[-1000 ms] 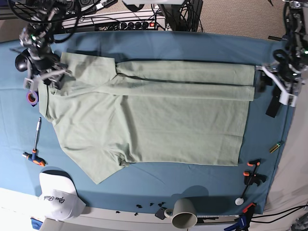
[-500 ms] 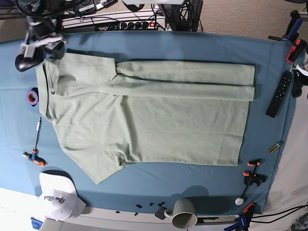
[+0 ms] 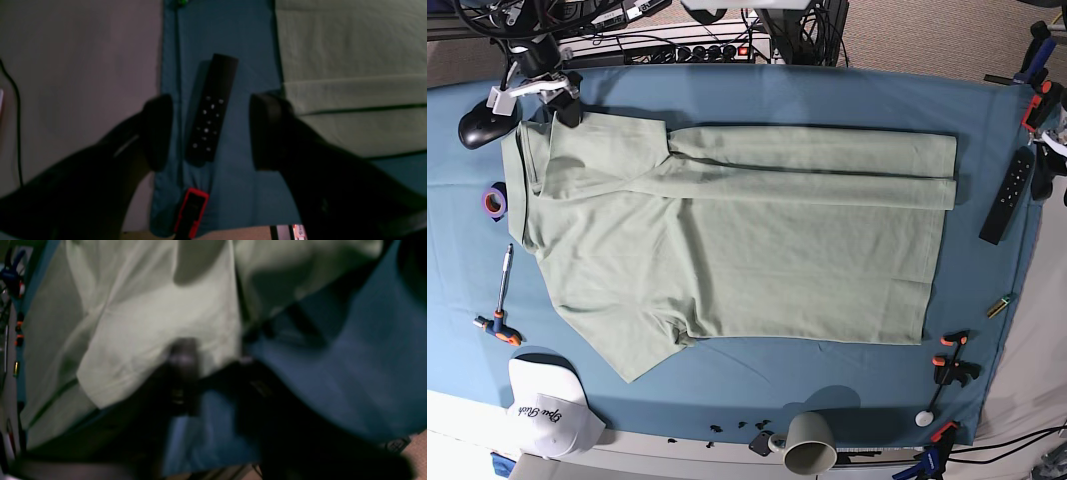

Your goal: Fold the T-shirt properly

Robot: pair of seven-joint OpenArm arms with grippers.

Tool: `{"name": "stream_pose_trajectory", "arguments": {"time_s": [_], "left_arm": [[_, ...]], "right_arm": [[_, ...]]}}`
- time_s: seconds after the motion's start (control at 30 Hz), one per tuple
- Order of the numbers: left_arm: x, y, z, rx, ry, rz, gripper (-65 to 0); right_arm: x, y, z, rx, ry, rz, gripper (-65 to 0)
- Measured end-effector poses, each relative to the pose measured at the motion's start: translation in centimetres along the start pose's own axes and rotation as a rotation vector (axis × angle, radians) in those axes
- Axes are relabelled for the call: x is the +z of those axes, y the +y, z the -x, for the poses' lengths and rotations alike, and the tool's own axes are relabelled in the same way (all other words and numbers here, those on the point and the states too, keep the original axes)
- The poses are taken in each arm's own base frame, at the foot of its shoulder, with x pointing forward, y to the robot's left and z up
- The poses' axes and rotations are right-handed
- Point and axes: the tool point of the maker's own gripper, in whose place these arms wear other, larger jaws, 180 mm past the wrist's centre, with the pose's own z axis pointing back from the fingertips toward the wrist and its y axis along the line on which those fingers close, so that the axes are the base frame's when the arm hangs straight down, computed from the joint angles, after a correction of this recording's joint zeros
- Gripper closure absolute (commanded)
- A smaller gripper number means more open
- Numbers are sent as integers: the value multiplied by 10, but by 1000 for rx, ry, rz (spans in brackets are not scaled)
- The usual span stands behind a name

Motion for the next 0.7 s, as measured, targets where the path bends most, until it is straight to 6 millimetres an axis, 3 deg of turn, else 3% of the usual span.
{"name": "stream_pose_trajectory", "arguments": {"time_s": [0.1, 0.37, 0.53, 0.7], "left_arm": [[0, 0, 0, 1, 0, 0, -361], [0, 0, 0, 0, 0, 0, -361], [0, 0, 0, 0, 0, 0, -361], [0, 0, 0, 0, 0, 0, -361]], "right_arm": [[2, 17, 6, 21, 22, -93, 0], [4, 65, -35, 146, -112, -225, 0], [-13, 76, -56, 209, -165, -217, 0], [-43, 114, -57, 315, -148, -283, 0]]}}
